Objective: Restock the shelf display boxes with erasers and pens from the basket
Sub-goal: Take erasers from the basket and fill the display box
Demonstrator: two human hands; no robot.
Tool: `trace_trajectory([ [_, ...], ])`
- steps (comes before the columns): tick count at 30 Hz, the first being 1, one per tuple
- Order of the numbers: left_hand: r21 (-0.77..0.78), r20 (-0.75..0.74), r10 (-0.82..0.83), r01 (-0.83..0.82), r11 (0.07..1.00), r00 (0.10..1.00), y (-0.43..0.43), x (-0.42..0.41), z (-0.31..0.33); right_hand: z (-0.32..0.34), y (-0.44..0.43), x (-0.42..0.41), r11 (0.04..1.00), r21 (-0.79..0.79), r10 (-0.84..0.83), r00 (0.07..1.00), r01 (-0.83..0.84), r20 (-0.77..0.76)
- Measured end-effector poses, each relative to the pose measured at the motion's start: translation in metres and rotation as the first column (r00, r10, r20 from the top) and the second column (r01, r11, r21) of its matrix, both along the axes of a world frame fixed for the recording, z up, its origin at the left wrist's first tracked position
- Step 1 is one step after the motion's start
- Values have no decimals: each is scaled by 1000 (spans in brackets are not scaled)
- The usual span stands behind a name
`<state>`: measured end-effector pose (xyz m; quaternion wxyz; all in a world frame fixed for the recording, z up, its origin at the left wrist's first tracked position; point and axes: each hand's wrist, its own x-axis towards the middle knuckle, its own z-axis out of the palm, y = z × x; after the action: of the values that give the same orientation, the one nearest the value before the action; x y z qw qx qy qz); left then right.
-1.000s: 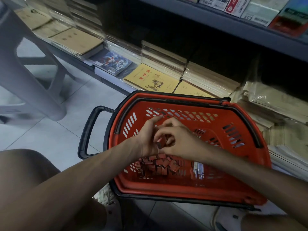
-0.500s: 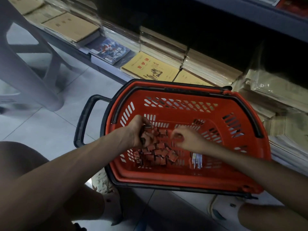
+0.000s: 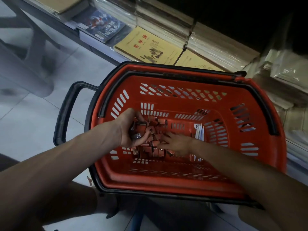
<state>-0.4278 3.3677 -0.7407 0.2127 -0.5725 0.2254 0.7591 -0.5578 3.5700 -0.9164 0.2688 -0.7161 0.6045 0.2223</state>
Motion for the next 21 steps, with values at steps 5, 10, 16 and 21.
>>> trace_trajectory([
  [5,43,-5,-29,29,999,1000,4,-6,7,0,3,11,996,20,-91,996,91,5],
  [10,36,-10,-72,72,997,997,5,-4,9,2,8,15,996,40,-81,997,82,-21],
  [16,16,-21,-71,71,997,997,10,-2,17,10,6,12,998,55,27,999,-24,-44],
  [21,2,-33,-56,56,998,998,10,-1,18,8,11,10,998,65,-23,998,26,-54],
])
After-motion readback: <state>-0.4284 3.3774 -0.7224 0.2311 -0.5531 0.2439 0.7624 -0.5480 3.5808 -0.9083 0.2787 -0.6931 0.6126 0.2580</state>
